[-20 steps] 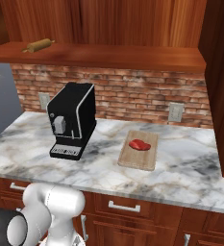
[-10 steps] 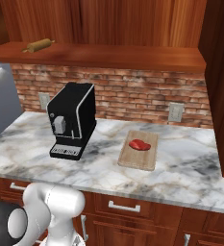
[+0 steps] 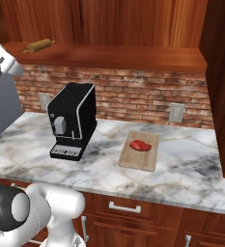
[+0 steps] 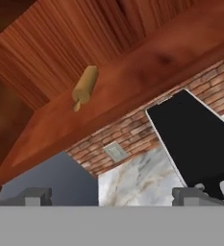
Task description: Open the cabinet, retrieve the rolling pin, and place it next to the meat on the cutting board to prepare for tenderizing.
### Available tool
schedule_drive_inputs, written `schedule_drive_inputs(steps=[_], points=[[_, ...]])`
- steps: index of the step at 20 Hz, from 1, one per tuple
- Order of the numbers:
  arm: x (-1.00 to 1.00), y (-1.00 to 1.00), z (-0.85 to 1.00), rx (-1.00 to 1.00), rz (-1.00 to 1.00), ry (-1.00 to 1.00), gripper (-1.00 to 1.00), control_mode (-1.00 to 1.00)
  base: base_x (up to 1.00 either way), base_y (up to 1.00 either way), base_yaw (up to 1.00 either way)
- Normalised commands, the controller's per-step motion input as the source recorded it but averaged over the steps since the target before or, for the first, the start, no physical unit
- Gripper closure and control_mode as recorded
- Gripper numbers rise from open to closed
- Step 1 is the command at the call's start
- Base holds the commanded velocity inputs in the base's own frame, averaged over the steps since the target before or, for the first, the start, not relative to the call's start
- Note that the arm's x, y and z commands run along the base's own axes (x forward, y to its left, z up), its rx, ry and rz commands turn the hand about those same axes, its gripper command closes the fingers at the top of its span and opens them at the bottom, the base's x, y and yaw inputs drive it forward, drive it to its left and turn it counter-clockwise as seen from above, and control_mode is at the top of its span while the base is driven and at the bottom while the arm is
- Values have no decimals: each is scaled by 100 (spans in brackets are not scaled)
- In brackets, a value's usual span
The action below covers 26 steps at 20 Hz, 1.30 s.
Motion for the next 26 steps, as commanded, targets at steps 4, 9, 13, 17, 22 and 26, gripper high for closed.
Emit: schedule_drive_inputs(steps=[4,9,13,17,22,26], points=[[41,0,0,-9,0,1,-100,-100,0,0,0],[41,0,0,-10,-4,0,-100,-100,0,0,0],[42,0,0,-10,-4,0,-100,-100,0,0,0],[43,7,0,-12,-3,0,-100,-100,0,0,0],[45,16,0,-10,-4,0,-100,-100,0,0,0],[42,19,0,-9,-1,0,-100,-100,0,0,0]])
